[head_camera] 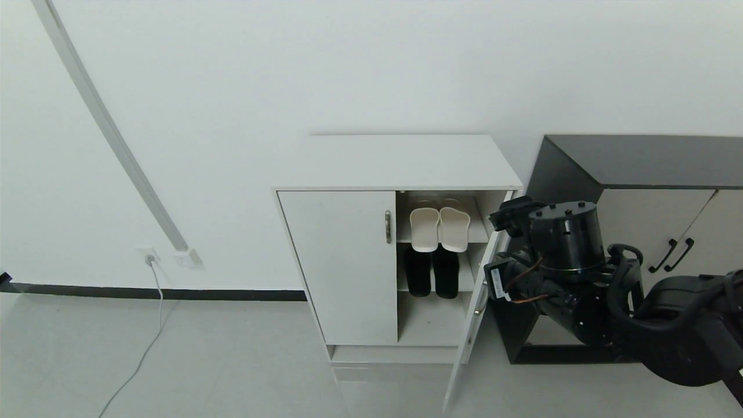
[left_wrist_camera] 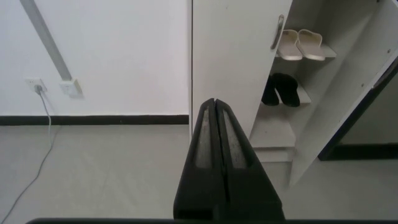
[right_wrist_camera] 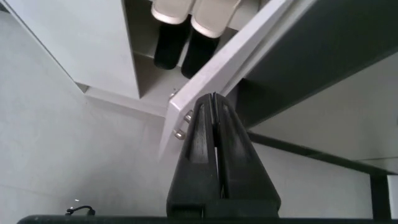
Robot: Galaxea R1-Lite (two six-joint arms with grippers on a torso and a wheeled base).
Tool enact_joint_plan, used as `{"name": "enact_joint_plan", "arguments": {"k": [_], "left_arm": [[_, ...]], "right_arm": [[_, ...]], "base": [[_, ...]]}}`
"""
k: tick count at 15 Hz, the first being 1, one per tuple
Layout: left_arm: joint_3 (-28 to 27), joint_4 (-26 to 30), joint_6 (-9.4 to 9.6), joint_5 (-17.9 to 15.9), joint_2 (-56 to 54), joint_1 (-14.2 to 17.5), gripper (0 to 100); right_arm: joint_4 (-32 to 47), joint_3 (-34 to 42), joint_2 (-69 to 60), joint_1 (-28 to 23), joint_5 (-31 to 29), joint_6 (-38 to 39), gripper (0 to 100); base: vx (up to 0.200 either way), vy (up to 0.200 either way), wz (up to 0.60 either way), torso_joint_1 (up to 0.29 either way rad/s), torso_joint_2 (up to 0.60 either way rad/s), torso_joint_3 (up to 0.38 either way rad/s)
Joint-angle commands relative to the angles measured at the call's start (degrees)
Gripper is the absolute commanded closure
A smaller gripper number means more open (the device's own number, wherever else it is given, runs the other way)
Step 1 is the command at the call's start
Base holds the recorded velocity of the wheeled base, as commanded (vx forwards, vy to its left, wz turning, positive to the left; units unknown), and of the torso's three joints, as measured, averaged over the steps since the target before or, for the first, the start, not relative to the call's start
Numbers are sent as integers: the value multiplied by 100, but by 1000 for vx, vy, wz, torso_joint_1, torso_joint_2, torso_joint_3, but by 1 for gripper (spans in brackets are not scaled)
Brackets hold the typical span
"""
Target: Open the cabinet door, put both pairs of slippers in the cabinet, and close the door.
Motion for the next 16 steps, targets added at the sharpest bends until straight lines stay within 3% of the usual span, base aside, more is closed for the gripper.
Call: {"name": "enact_joint_plan", "arguments": {"k": [1,8,12,16], "left_arm": [[0,-5,-4,-2,7,0,100],[0,4,-4,-2,7,0,100],[0,4,-4,-2,7,0,100],[0,-5,-4,-2,7,0,100]], "right_arm": [[-12,0,138,-68,13,-2,100],[-143,-123,647,-244,347,77,100],[-1189,-475,1184,-253,874,692,100],[-1690,-396,1192,-288,1191,728,100]], "base": [[0,0,0,0,0,0],[0,0,0,0,0,0],[0,0,0,0,0,0],[0,0,0,0,0,0]]}}
